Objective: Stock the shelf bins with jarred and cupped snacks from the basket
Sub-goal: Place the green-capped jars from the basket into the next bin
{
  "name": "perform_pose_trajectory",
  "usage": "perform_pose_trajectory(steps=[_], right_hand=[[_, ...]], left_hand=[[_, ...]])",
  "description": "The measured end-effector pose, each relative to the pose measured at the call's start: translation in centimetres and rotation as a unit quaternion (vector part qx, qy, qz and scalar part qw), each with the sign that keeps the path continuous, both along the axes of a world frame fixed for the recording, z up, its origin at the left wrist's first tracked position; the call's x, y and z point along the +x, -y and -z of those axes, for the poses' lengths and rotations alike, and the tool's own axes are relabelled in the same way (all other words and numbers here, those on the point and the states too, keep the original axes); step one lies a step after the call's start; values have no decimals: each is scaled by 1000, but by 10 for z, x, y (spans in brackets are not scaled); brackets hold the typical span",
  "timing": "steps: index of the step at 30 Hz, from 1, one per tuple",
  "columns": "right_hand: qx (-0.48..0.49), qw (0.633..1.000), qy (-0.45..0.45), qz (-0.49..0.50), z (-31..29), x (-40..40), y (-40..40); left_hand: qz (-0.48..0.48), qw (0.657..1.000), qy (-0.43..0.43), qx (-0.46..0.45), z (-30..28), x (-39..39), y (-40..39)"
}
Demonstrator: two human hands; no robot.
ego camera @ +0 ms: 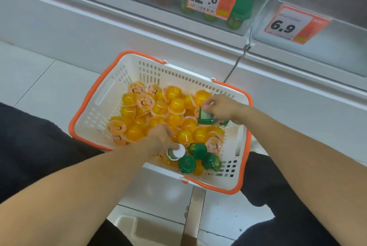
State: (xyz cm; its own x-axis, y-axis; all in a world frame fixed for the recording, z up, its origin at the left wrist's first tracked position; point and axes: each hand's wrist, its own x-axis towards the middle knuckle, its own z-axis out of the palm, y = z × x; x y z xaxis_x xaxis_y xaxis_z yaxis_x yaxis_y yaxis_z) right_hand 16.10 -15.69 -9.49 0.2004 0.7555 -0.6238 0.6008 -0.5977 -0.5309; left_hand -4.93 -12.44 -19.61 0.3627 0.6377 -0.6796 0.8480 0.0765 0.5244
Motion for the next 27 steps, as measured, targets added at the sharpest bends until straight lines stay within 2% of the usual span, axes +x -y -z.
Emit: perform_pose_trajectory(steps=[2, 4, 7, 9, 13, 16, 18, 23, 27], right_hand=[[5, 989, -141, 54, -33, 4, -13], [37, 977, -193, 75, -65, 8, -26], [89, 960, -244, 109, -115, 13, -42], [109, 934, -307, 146, -148, 15, -50], [125, 875, -416, 214, -196, 17, -60], [126, 839, -472, 239, -205, 12, -68], [120, 822, -496, 254, -199, 7, -76], [96, 848, -448, 268, -182, 7, -91], [107, 869, -417, 244, -193, 9, -94]], left_hand=[[-117, 984, 107, -81, -15, 2, -18], [-182, 943, 223, -168, -44, 6, -39], [-163, 886, 369, -229, -104, 15, -72], [-125, 865, 417, -248, -148, 20, -92], [-80, 869, 411, -264, -218, 28, -127], [-91, 870, 389, -288, -247, 35, -140], [-95, 880, 389, -256, -261, 39, -140], [-73, 886, 422, -177, -264, 42, -141], [-81, 905, 394, -136, -262, 48, -142]])
